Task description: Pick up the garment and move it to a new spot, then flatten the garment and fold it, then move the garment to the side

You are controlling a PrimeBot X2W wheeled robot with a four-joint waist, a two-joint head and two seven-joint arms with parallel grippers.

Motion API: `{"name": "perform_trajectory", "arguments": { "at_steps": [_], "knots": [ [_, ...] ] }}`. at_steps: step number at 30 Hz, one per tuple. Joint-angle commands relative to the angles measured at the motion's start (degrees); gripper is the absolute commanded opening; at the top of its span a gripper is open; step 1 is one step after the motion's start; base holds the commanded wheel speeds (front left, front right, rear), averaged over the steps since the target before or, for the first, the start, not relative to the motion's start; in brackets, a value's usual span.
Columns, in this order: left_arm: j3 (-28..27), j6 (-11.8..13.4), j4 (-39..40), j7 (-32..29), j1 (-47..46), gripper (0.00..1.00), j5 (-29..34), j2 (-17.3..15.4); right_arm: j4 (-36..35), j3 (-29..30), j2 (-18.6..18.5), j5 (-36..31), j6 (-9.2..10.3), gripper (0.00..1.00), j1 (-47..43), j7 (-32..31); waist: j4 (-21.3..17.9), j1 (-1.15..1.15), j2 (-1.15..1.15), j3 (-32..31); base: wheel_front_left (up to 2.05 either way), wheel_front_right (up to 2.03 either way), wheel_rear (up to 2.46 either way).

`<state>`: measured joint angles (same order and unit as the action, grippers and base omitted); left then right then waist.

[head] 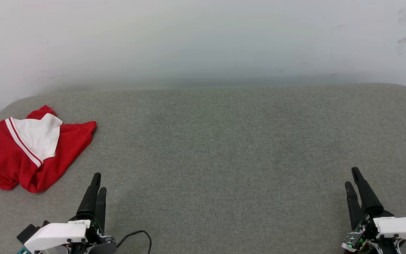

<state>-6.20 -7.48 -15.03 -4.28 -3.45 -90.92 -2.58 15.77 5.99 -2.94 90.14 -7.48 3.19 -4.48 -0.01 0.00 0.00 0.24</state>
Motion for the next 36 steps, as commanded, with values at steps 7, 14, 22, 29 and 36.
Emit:
{"name": "perform_trajectory", "arguments": {
  "at_steps": [7, 14, 22, 29, 36],
  "knots": [
    [-1.7, 0.5, 2.9, 2.2, -0.8, 1.00, 7.1, -0.2, -3.5, 0.4, 0.0, -7.6, -0.01, 1.00, 0.4, 2.2, 0.0, 0.00, 0.00, 0.1, 0.00, 0.00, 0.00],
    [-0.9, 3.4, 6.4, 3.9, -0.3, 1.00, 16.3, -0.2, -6.2, 1.0, 0.0, -16.0, -0.01, 1.00, 0.2, 4.0, 0.1, 0.00, 0.00, 0.2, 0.00, 0.00, 0.00],
    [1.6, 7.1, 9.2, 5.8, 0.5, 1.00, 27.2, -0.2, -9.6, 0.1, 0.0, -27.6, -0.01, 1.00, -0.3, 5.8, 0.1, 0.00, 0.00, 0.3, 0.00, 0.00, 0.00],
    [4.0, 9.6, 10.2, 7.3, 1.0, 1.00, 37.3, -0.2, -11.4, -1.4, 0.0, -37.6, -0.01, 1.00, -1.1, 7.3, 0.2, 0.00, 0.00, 0.5, 0.00, 0.00, 0.00],
    [5.5, 11.5, 10.6, 8.7, 1.4, 1.00, 44.6, -0.3, -12.6, -2.4, 0.0, -45.6, -0.01, 1.00, -1.7, 8.8, 0.2, 0.00, 0.00, 0.5, 0.00, 0.00, 0.00]
  ]
}}
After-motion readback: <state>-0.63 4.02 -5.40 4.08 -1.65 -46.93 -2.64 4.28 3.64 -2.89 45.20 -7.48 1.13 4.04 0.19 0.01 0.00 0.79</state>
